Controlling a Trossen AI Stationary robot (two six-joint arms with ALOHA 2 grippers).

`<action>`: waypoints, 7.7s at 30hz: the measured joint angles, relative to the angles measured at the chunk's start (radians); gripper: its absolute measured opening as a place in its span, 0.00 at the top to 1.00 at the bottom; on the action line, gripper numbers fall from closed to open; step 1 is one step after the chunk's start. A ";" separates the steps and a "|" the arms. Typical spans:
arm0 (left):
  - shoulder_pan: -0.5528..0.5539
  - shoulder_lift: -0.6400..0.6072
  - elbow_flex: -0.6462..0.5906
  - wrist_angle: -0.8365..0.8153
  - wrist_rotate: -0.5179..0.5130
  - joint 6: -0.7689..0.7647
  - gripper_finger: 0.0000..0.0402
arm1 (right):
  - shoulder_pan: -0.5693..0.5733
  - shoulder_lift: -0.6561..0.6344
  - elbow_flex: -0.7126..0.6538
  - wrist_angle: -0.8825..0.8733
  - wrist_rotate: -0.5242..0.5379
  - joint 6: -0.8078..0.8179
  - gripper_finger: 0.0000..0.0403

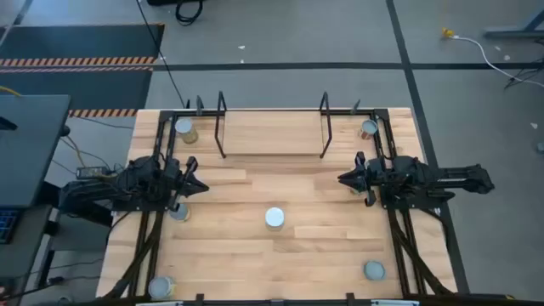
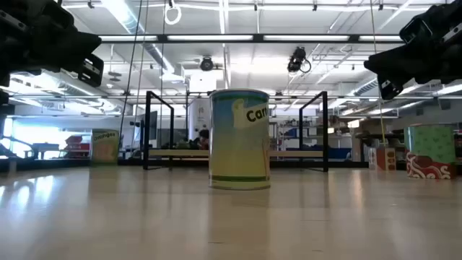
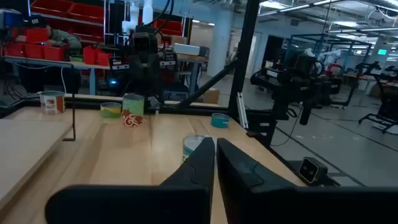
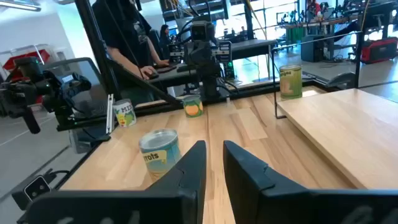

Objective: Pick and place cans onto a shelf

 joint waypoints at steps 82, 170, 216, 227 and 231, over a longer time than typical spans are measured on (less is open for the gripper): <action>0.000 0.000 0.000 0.000 0.000 0.000 0.94 | -0.030 0.000 0.000 0.014 0.168 -0.487 0.85; 0.000 0.000 0.000 0.000 0.000 0.000 0.94 | 0.261 1.840 1.278 -0.389 0.104 -0.013 0.09; 0.000 0.000 0.000 0.003 -0.123 0.163 0.94 | -0.298 1.921 1.517 -0.392 0.163 0.008 0.19; -0.004 0.006 0.000 0.030 -0.253 -0.001 0.94 | -0.298 1.937 1.530 -0.362 0.208 0.003 0.11; -0.004 0.007 0.000 0.034 -0.286 -0.166 0.94 | -0.304 1.938 1.529 -0.351 0.210 0.019 0.08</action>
